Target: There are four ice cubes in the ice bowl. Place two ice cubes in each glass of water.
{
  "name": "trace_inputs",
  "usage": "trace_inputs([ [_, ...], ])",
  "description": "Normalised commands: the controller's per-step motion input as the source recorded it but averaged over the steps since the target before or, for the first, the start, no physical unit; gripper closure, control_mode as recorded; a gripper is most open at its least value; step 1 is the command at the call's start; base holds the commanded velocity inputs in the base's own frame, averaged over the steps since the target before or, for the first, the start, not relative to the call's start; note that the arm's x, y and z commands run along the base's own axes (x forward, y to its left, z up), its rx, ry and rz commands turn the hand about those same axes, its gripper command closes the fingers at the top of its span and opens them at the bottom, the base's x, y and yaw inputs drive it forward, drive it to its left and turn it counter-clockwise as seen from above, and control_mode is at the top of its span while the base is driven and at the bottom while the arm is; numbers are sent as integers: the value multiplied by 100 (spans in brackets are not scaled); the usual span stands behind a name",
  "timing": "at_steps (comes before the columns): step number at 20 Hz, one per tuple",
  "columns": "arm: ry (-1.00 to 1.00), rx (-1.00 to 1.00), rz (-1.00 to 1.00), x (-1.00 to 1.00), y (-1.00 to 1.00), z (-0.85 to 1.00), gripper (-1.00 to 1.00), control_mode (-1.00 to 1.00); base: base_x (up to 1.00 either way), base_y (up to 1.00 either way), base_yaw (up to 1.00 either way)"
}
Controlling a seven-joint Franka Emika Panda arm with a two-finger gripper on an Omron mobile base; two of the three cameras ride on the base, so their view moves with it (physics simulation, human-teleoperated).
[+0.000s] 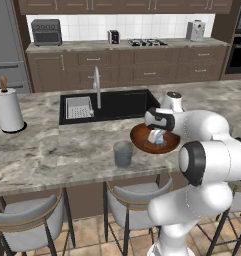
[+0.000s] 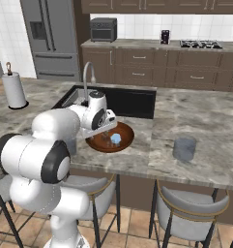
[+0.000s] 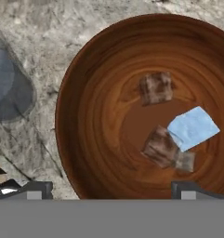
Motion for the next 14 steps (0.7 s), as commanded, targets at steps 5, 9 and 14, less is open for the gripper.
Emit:
trace_inputs([
  [5,0,0,3,30,2,-22,-100,-100,0,0,0],
  [9,0,0,2,33,1,-19,-100,-100,0,0,0],
  [14,0,0,2,34,1,-14,-100,-100,0,0,0],
])
